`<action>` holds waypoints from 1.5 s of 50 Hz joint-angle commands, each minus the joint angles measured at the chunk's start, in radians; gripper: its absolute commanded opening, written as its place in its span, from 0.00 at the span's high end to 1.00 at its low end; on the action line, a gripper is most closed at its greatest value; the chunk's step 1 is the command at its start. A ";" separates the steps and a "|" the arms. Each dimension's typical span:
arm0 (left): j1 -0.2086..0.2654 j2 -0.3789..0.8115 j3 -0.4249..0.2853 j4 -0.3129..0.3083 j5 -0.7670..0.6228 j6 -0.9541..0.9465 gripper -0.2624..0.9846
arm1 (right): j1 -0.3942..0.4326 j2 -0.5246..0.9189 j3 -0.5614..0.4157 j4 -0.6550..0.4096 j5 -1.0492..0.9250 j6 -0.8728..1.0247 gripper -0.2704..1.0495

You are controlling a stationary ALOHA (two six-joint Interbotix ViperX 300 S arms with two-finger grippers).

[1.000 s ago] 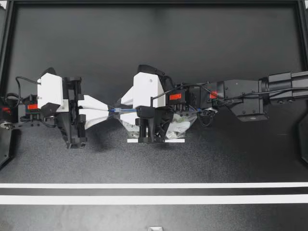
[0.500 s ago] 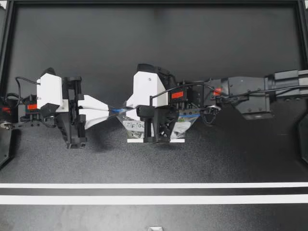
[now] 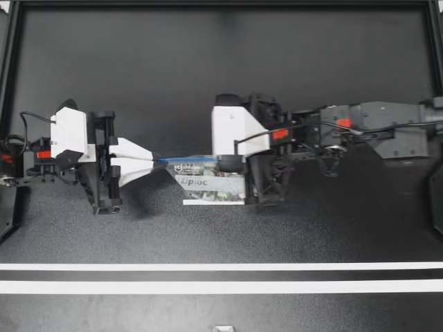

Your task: Slide open the ziploc bag.

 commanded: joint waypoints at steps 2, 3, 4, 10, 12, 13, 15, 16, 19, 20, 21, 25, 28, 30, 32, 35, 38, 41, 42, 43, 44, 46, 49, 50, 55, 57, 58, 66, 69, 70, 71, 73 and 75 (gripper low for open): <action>0.003 -0.017 -0.005 0.002 -0.009 0.003 0.93 | 0.002 -0.075 0.034 -0.002 0.005 0.006 0.83; 0.003 -0.017 -0.005 0.002 -0.009 0.002 0.93 | 0.002 -0.083 0.041 -0.002 0.005 0.006 0.83; 0.003 -0.017 -0.005 0.002 -0.009 0.003 0.93 | 0.002 -0.089 0.049 -0.002 0.005 0.006 0.83; 0.003 -0.017 -0.005 0.002 -0.009 0.002 0.93 | -0.002 -0.140 0.103 -0.002 0.005 0.008 0.83; 0.003 -0.017 -0.005 0.002 -0.009 0.002 0.93 | -0.005 -0.156 0.120 -0.003 0.005 0.008 0.83; 0.003 -0.017 -0.005 0.002 -0.009 0.002 0.93 | -0.005 -0.163 0.126 -0.002 0.005 0.008 0.83; 0.003 -0.017 -0.005 0.000 -0.009 0.002 0.93 | -0.005 -0.175 0.138 -0.003 0.005 0.008 0.83; 0.003 -0.017 -0.005 0.000 -0.008 0.002 0.93 | -0.006 -0.184 0.147 -0.002 0.005 0.009 0.83; 0.003 -0.017 -0.005 0.000 -0.008 0.002 0.93 | -0.005 -0.199 0.164 -0.002 0.005 0.011 0.83; 0.003 -0.017 -0.005 0.000 -0.006 0.002 0.93 | -0.005 -0.209 0.173 -0.002 0.005 0.011 0.83; 0.003 -0.017 -0.005 -0.002 -0.006 0.002 0.93 | -0.005 -0.212 0.178 -0.003 0.005 0.011 0.83; 0.003 -0.017 -0.005 -0.002 -0.005 0.002 0.93 | -0.006 -0.232 0.202 -0.003 0.005 0.012 0.83; 0.002 -0.017 -0.006 0.000 -0.003 0.002 0.93 | -0.008 -0.245 0.219 -0.002 0.003 0.012 0.83; 0.003 -0.017 -0.009 -0.002 -0.003 0.002 0.93 | -0.008 -0.252 0.229 -0.002 0.003 0.012 0.83; 0.003 -0.017 -0.009 0.000 -0.003 0.002 0.93 | -0.008 -0.261 0.238 -0.003 0.003 0.012 0.83; 0.003 -0.017 -0.009 -0.002 -0.002 0.002 0.93 | -0.011 -0.272 0.250 -0.002 0.002 0.012 0.83; 0.003 -0.017 -0.009 -0.002 0.000 0.002 0.93 | -0.014 -0.284 0.261 -0.002 0.002 0.012 0.83; 0.002 -0.017 -0.009 -0.002 0.000 0.002 0.93 | -0.017 -0.293 0.267 -0.003 -0.003 0.012 0.83; 0.003 -0.017 -0.009 -0.002 0.000 0.002 0.93 | -0.017 -0.296 0.270 -0.002 -0.008 0.012 0.83; 0.003 -0.017 -0.009 -0.002 0.000 0.002 0.93 | -0.017 -0.296 0.272 -0.002 -0.012 0.012 0.83; 0.003 -0.017 -0.009 -0.002 0.002 0.002 0.93 | -0.017 -0.298 0.273 -0.003 -0.017 0.012 0.83; 0.003 -0.017 -0.011 -0.002 0.002 0.002 0.93 | -0.017 -0.299 0.275 -0.002 -0.031 0.012 0.83; 0.003 -0.017 -0.012 -0.002 0.002 0.002 0.93 | -0.017 -0.298 0.279 -0.003 -0.046 0.011 0.82; 0.003 -0.017 -0.012 -0.002 0.002 0.002 0.93 | -0.017 -0.296 0.281 -0.003 -0.054 0.011 0.82; 0.003 -0.017 -0.012 -0.002 0.002 0.002 0.93 | -0.017 -0.287 0.290 -0.002 -0.077 0.012 0.81; 0.003 -0.017 -0.014 -0.002 0.002 0.002 0.93 | -0.017 -0.284 0.296 -0.002 -0.080 0.012 0.80; 0.003 -0.017 -0.014 0.000 0.002 0.002 0.92 | -0.017 -0.284 0.298 -0.002 -0.081 0.011 0.80; 0.003 -0.017 -0.021 0.002 0.002 0.002 0.85 | -0.017 -0.291 0.321 0.002 -0.098 0.012 0.70; 0.003 -0.017 -0.023 0.002 0.002 0.002 0.80 | -0.017 -0.298 0.328 0.003 -0.117 0.012 0.65; 0.003 -0.015 -0.023 0.002 0.002 0.002 0.78 | -0.017 -0.299 0.333 0.003 -0.121 0.012 0.63; 0.003 -0.017 -0.025 0.002 0.002 0.000 0.75 | -0.017 -0.301 0.336 0.003 -0.127 0.012 0.62; 0.003 -0.017 -0.028 0.003 0.002 0.000 0.71 | -0.018 -0.305 0.342 0.003 -0.147 0.012 0.59; 0.003 -0.018 -0.031 0.002 0.002 0.000 0.65 | -0.017 -0.310 0.348 0.003 -0.166 0.012 0.56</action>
